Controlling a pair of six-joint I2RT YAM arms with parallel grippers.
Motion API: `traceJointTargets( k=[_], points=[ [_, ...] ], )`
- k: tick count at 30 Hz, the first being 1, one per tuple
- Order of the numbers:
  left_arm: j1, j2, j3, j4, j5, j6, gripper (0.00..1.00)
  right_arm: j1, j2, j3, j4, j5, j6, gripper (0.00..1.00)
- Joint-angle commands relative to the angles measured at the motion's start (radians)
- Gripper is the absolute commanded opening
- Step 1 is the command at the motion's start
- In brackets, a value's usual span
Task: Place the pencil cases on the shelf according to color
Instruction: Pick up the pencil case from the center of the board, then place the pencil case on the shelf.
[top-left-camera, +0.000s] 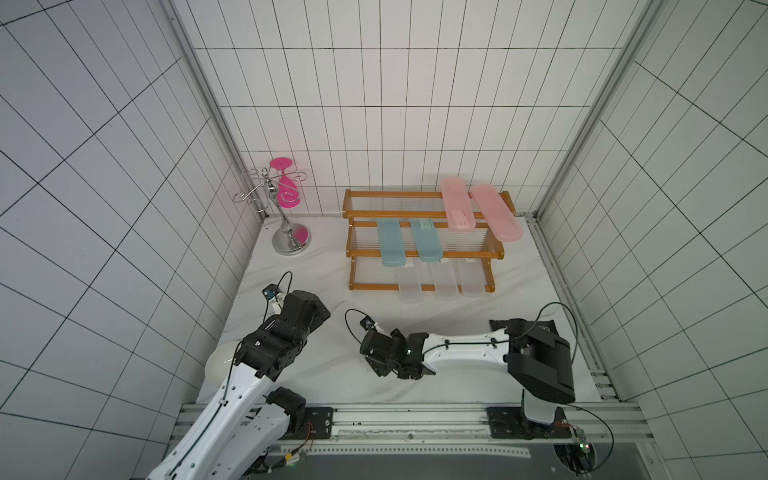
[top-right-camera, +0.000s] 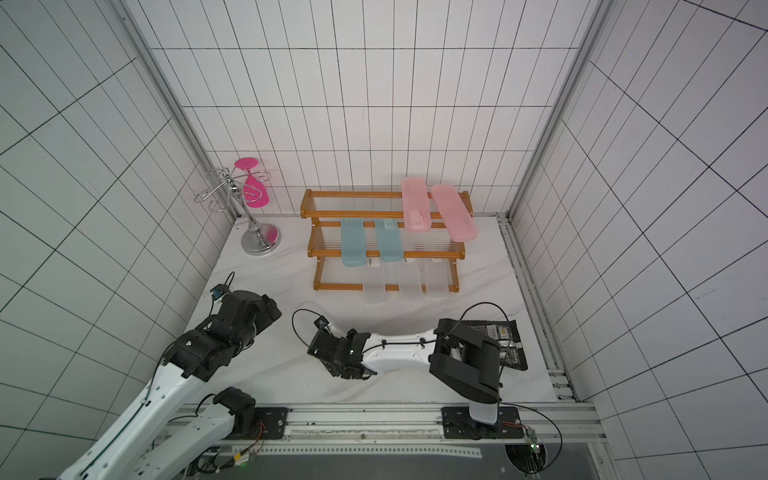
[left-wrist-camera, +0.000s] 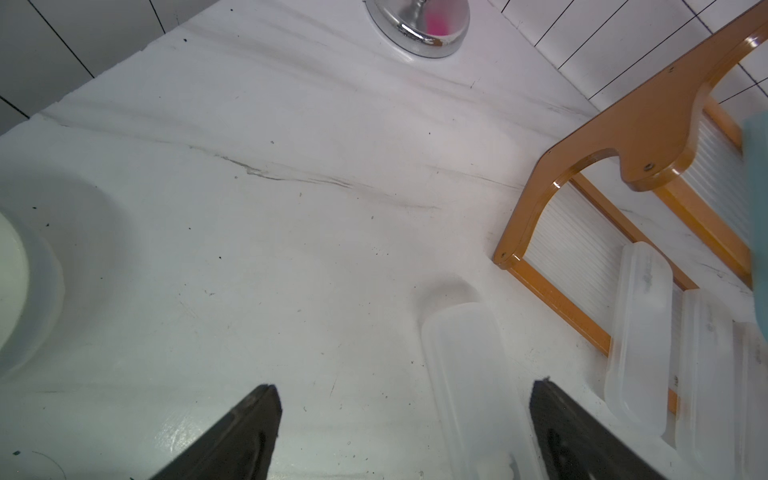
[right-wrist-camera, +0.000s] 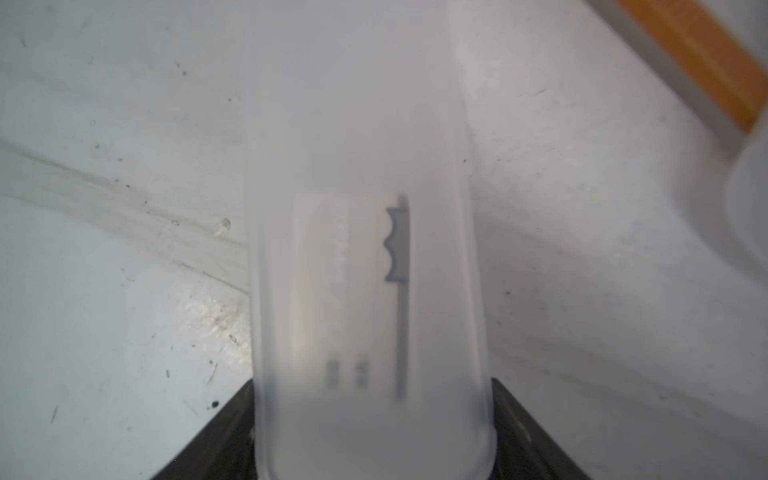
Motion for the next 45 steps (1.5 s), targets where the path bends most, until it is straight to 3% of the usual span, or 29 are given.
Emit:
traceJointTargets(
  k=[1, 7, 16, 24, 35, 45],
  points=[
    [0.003, -0.003, 0.034, -0.024, -0.015, 0.027, 0.98, 0.014, -0.130, -0.053, -0.002, 0.139, 0.069, 0.55],
    [0.000, 0.003, 0.036, 0.006, -0.009, 0.029, 0.98, 0.011, -0.226, -0.071, -0.101, 0.203, 0.186, 0.56],
    [0.000, 0.035, 0.078, 0.023, -0.018, 0.062, 0.98, -0.058, -0.158, -0.006, -0.117, 0.130, 0.262, 0.55],
    [0.001, 0.043, 0.072, 0.072, -0.034, 0.075, 0.98, -0.150, -0.025, 0.132, -0.135, 0.122, 0.327, 0.54],
    [0.002, 0.072, 0.099, 0.091, -0.031, 0.113, 0.98, -0.219, 0.264, 0.409, -0.178, 0.119, 0.393, 0.50],
    [0.004, 0.064, 0.092, 0.086, -0.084, 0.145, 0.98, -0.289, 0.379, 0.531, -0.137, 0.115, 0.405, 0.50]
  ],
)
